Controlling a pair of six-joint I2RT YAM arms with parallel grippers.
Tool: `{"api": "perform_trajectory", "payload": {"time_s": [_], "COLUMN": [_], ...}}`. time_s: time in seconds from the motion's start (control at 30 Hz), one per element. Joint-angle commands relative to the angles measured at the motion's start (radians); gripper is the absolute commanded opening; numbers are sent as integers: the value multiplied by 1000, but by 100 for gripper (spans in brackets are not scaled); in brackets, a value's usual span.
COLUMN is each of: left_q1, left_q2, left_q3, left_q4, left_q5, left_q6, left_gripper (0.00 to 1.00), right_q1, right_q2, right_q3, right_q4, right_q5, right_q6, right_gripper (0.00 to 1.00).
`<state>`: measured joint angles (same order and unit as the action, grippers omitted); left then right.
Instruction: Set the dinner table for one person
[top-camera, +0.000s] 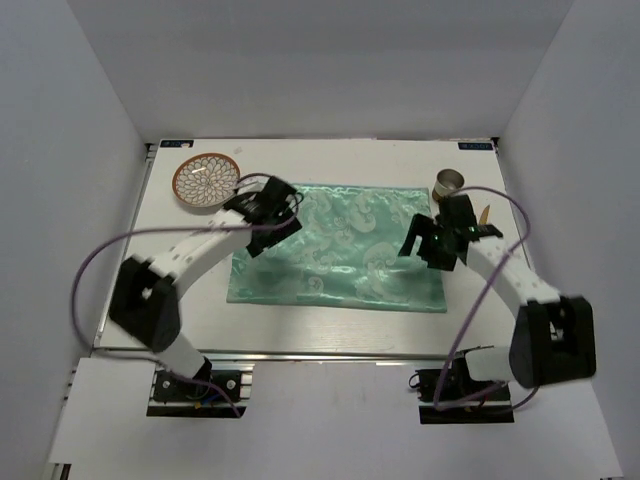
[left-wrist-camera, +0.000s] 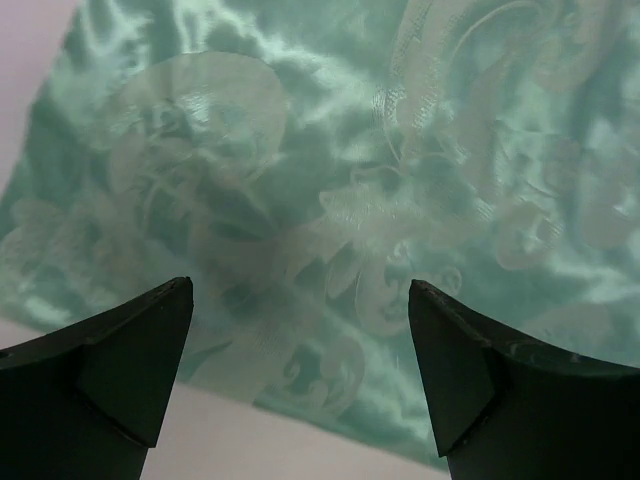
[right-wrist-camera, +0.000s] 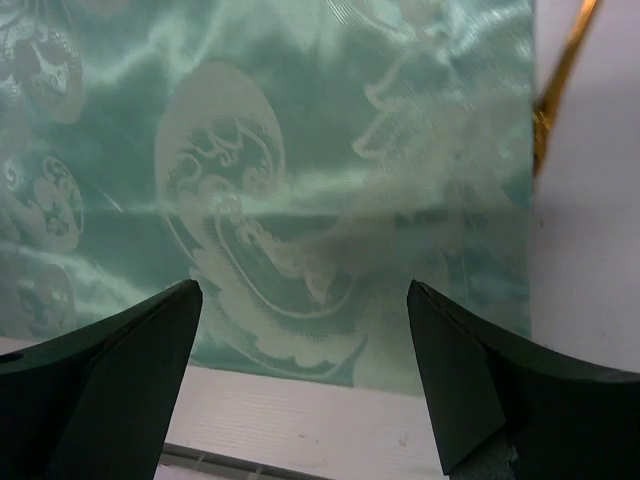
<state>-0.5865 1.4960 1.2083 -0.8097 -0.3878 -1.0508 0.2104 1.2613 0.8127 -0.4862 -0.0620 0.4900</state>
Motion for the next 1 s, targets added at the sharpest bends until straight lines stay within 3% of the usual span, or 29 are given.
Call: {"api": "perform_trajectory", "payload": {"time_s": [0.0,0.13,0.5,0.8,0.97], "left_q1": [-4,14,14,14,24], "left_q2": [185,251,271,188,135], "left_q3": [141,148,-119,-298,-317], "left_q4": [-140,-120,-34,-34,-68], "left_q5": [9,35,15,-40,-94], "left_q6": [21,3,-98,-216,-239], "left_gripper": [98,98,98,98,98], "right_q1": [30,47,132,259,305], "right_q2": [125,263,434,523,569], "right_q3": [158,210,117,230,286], "right_q4": [-5,0,95,58,34], "right_q5": [-32,-18,91,140,163], "right_q6": [-73,-80,-21,13,38], "right_gripper": [89,89,89,89,89]}}
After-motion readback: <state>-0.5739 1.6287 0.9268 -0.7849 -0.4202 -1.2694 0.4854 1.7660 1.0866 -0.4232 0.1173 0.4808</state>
